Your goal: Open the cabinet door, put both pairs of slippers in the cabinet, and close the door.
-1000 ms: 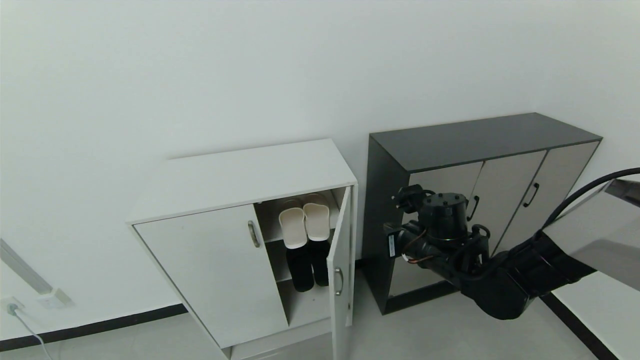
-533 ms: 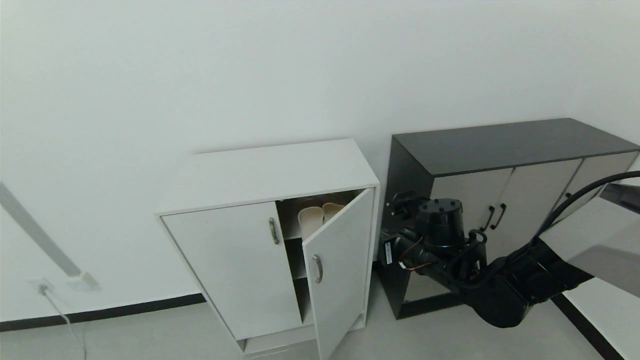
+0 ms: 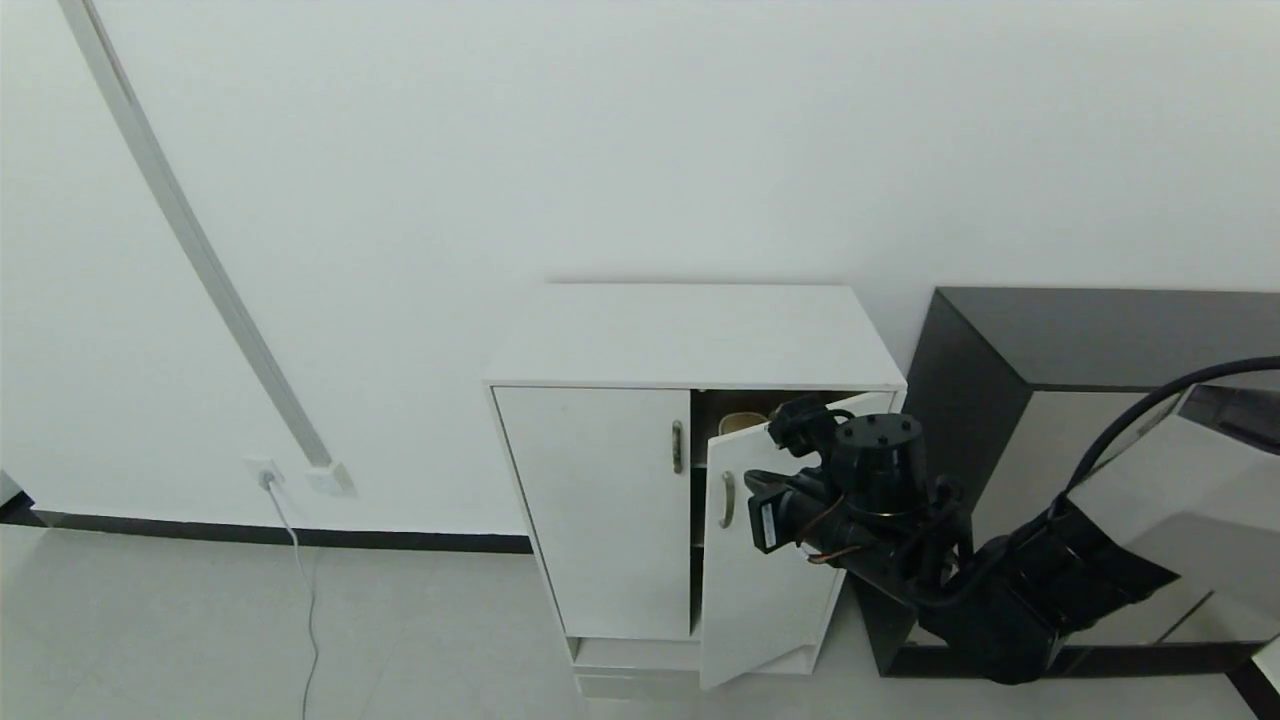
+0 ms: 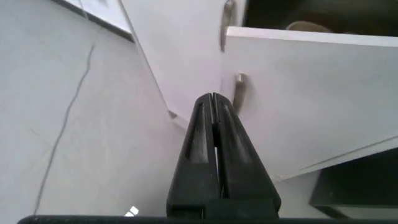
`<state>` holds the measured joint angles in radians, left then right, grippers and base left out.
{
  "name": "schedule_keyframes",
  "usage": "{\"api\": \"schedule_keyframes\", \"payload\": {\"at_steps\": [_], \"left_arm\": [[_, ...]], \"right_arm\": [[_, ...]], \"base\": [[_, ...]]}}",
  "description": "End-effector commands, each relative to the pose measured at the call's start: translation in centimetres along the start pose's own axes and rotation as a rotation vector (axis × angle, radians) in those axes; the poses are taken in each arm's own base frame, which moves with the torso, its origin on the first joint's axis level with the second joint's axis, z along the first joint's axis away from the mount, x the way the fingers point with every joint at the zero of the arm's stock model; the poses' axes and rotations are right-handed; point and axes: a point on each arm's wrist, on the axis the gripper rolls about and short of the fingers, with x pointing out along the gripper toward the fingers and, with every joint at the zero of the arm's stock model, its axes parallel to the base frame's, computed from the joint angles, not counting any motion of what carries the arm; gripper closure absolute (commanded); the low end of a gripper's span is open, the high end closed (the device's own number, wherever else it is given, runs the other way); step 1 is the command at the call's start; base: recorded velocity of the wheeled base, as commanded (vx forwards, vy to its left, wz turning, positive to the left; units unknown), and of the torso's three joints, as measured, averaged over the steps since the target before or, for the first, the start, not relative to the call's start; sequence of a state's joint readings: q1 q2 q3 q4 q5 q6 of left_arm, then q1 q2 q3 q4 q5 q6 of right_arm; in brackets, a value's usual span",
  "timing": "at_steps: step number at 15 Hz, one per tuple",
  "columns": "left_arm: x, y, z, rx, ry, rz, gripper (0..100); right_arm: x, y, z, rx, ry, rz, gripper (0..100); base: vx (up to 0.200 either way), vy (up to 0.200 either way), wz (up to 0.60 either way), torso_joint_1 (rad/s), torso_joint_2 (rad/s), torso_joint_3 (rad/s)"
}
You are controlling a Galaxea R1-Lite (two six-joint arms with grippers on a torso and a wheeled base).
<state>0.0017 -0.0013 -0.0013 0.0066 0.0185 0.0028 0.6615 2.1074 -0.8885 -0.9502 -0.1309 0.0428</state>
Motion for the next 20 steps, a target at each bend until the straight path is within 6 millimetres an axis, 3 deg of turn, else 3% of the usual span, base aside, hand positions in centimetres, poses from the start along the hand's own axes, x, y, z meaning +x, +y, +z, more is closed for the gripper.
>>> {"api": "schedule_keyframes", "payload": {"at_steps": [1,5,9,13,16,20], "left_arm": [[0.0,0.0,0.0,0.000,0.001,0.001,100],[0.0,0.0,0.0,0.000,0.001,0.001,100],[0.0,0.0,0.0,0.000,0.001,0.001,100],[0.0,0.0,0.0,0.000,0.001,0.001,100],[0.0,0.0,0.0,0.000,0.001,0.001,100],[0.0,0.0,0.0,0.002,0.001,0.003,100]], "right_arm": [[-0.3,-0.2,-1.1,-0.016,0.032,-0.006,100],[-2.2,-0.4,-3.0,-0.017,0.043,0.019,100],[-5.4,-0.9,-4.8,-0.015,0.108,0.065,100],[-7.4,-1.1,-6.9,-0.019,0.103,0.067,100],[-8.1,-1.2,-7.5,-0.015,0.119,0.069,100],[-7.1,-1.2,-8.2,-0.016,0.114,0.066,100]], "base": [[0.000,0.000,0.00,0.000,0.00,0.000],[0.000,0.000,0.00,0.000,0.00,0.000],[0.000,0.000,0.00,0.000,0.00,0.000],[0.200,0.000,0.00,-0.006,0.00,0.004],[0.200,0.000,0.00,0.007,0.00,0.001],[0.000,0.000,0.00,0.000,0.00,0.000]]}}
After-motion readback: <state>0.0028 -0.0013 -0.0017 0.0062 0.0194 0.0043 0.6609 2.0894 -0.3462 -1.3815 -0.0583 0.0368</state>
